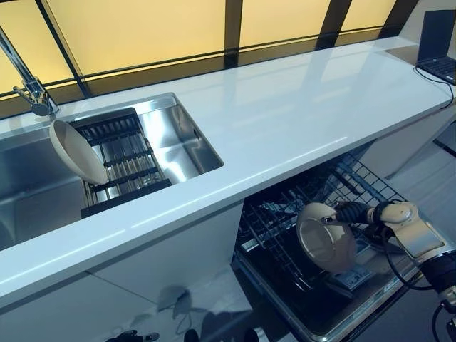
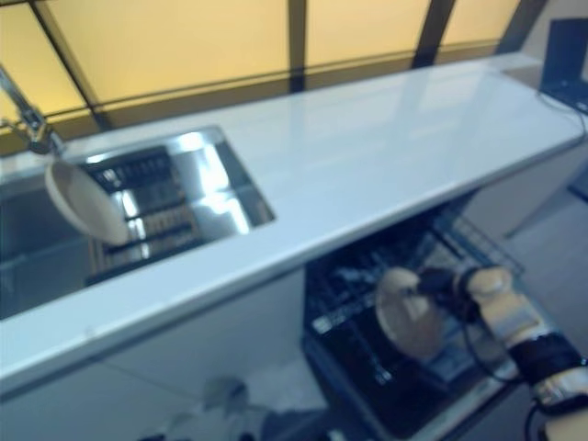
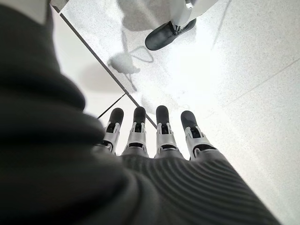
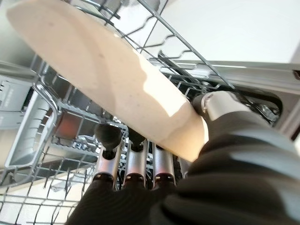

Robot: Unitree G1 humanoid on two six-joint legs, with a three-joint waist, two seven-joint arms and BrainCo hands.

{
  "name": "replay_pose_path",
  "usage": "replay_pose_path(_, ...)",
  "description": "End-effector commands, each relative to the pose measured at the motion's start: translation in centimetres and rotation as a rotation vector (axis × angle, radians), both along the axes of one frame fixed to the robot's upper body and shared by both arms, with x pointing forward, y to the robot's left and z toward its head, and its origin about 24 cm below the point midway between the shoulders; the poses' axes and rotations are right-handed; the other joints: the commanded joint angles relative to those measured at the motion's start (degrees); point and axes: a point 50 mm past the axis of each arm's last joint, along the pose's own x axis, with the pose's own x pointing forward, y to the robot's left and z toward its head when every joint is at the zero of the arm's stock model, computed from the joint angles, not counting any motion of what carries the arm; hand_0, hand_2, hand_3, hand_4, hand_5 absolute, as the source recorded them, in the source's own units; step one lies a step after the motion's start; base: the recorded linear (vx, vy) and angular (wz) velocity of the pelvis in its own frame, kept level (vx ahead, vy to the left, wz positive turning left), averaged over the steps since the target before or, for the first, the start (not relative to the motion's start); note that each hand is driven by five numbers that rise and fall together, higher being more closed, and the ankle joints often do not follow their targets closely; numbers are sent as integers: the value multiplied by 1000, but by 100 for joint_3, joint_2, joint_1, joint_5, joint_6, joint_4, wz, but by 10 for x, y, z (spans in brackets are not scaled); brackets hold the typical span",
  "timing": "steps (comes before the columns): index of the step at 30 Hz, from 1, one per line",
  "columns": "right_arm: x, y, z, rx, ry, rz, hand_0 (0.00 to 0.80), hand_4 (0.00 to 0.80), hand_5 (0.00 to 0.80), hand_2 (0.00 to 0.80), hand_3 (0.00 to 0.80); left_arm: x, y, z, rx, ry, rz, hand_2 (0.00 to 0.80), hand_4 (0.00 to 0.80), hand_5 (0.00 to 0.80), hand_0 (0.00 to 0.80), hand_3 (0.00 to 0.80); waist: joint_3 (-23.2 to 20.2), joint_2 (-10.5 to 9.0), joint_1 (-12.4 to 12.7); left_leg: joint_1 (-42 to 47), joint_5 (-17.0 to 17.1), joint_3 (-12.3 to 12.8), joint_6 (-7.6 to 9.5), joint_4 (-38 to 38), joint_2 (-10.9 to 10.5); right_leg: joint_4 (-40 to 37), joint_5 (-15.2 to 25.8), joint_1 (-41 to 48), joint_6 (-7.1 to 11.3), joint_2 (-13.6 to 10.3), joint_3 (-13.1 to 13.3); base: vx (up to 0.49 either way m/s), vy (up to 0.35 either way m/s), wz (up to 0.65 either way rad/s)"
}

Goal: Take plates into dishwasher

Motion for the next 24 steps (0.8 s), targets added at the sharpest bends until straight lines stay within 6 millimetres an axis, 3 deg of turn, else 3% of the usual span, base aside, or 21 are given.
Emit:
replay_pose_path(1,5,18,6,-62,-81,83,800,800,800,800,800,3,8,3,21,12,15,0,0,0,0,0,-30,-85,62,13,-444,145,-2,-5,-136,124,-465,116,122,146,-513,0,0,0)
replay_pose_path(8,3,27,-11,-152,-95,121,800,800,800,800,800,4,7,2,20,8,23,0,0,0,0,0,16,-11,98,7,-444,101,3,-5,-144,127,-485,124,121,140,-554,0,0,0)
replay_pose_path(16,6,33,-40,-169,-72,112,800,800,800,800,800,8,3,3,19,9,-4,0,0,0,0,0,32,78,196,-8,-441,28,10,-5,-159,136,-515,138,100,143,-602,0,0,0)
replay_pose_path(24,9,37,-56,-174,-47,92,800,800,800,800,800,13,0,3,18,11,-24,0,0,0,0,0,3,144,255,-29,-449,-32,8,-5,-176,146,-534,113,87,145,-640,0,0,0)
